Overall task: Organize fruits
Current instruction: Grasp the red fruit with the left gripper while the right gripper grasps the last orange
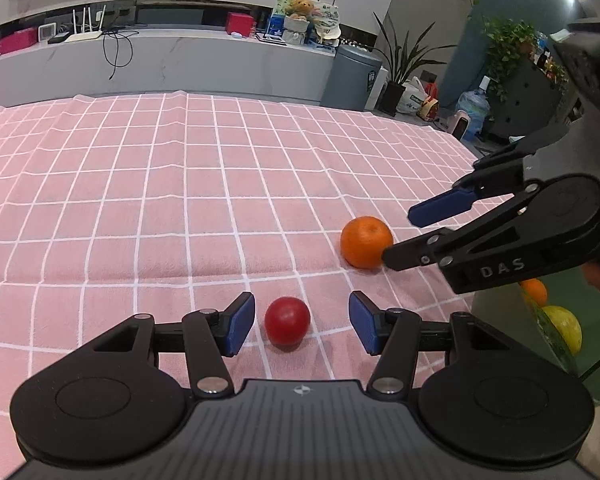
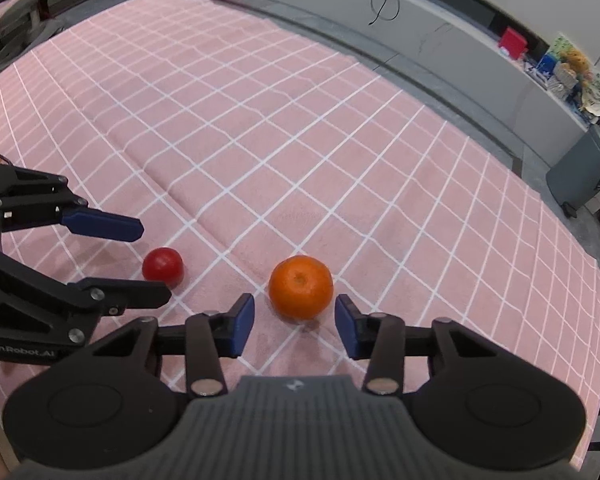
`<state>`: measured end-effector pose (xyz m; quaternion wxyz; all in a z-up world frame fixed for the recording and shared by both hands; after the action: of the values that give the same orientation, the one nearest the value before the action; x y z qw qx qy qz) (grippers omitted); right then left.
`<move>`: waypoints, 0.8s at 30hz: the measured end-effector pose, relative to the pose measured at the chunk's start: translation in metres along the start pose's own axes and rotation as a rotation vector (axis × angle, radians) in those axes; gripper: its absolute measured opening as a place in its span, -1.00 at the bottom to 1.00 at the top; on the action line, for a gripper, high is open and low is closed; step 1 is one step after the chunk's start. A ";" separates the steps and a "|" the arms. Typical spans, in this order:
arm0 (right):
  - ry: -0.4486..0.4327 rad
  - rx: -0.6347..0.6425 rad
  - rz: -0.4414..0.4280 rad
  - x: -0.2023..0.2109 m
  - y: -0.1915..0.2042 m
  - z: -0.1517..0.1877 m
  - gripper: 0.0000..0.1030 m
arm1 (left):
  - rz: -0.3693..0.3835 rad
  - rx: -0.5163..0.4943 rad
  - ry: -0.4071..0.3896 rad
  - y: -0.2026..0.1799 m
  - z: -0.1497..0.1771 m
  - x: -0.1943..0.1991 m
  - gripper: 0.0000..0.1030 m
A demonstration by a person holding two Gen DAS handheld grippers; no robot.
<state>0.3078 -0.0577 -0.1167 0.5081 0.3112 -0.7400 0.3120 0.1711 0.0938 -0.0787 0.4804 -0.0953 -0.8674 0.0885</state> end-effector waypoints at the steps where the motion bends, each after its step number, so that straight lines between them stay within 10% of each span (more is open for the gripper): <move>1: 0.004 0.003 0.000 -0.003 -0.001 -0.002 -0.21 | 0.003 -0.002 0.004 -0.001 -0.002 -0.001 0.24; 24: 0.064 -0.066 0.044 -0.042 -0.008 -0.024 -0.21 | -0.062 -0.009 0.090 -0.003 -0.006 -0.018 -0.39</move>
<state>0.3400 -0.0376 -0.1484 0.5344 0.2679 -0.7400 0.3082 0.1853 0.0869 -0.0895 0.5212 -0.0744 -0.8477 0.0652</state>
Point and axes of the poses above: each gripper's, at about its wrist camera, not at the fingertips, and x roughly against the way its jaws point, y to its left, z to its underside, the point moved 1 cm from there along -x, roughly the way its jaws point, and after that the axes turned 12 degrees about y, right-handed, at the moved point
